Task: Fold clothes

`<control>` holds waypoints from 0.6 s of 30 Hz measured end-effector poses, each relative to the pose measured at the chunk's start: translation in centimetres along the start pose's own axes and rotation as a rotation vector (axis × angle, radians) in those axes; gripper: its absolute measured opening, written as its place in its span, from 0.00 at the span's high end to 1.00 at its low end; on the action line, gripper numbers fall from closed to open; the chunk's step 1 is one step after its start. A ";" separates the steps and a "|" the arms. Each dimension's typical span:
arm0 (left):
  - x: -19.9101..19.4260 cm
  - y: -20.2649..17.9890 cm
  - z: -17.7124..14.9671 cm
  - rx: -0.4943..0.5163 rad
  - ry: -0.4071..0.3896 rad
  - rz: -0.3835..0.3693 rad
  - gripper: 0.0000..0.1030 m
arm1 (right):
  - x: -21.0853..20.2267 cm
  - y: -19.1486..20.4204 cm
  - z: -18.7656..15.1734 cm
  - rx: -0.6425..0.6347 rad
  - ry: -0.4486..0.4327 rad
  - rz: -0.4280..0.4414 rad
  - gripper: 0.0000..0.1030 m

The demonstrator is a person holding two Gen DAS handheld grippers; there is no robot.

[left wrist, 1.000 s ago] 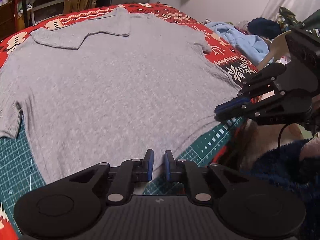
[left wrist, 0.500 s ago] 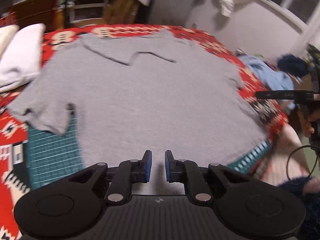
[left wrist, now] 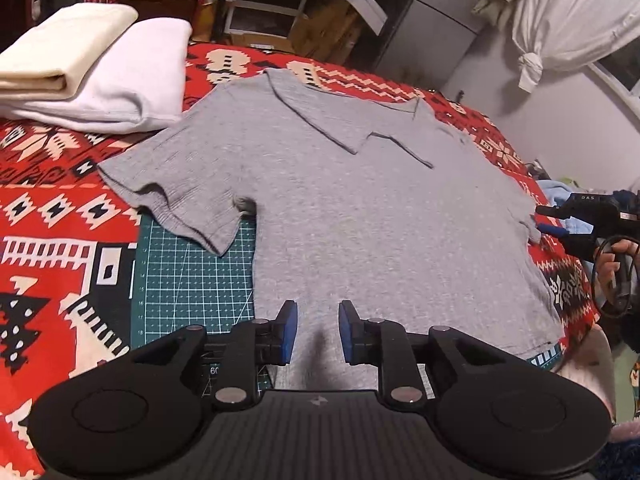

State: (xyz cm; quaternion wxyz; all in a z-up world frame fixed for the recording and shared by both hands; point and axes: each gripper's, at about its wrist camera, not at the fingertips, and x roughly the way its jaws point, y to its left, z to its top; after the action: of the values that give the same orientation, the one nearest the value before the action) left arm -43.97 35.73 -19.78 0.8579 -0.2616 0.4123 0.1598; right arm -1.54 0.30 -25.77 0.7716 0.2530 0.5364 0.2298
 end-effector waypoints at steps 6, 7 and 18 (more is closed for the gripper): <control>0.3 0.0 0.3 -0.011 0.006 -0.001 0.78 | 1.2 0.7 0.2 -0.019 0.007 -0.092 0.98; 0.3 -0.1 0.4 -0.008 0.004 0.000 0.78 | 1.0 0.6 0.1 -0.007 0.006 -0.100 0.98; 0.1 1.5 0.6 -0.050 -0.004 0.009 0.77 | -0.1 -0.3 -0.3 0.029 0.004 -0.133 0.99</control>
State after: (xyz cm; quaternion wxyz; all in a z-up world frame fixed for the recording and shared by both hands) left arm -44.25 37.32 -20.06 0.8512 -0.2810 0.4075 0.1745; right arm -1.88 0.02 -25.99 0.7803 0.2274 0.5569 0.1710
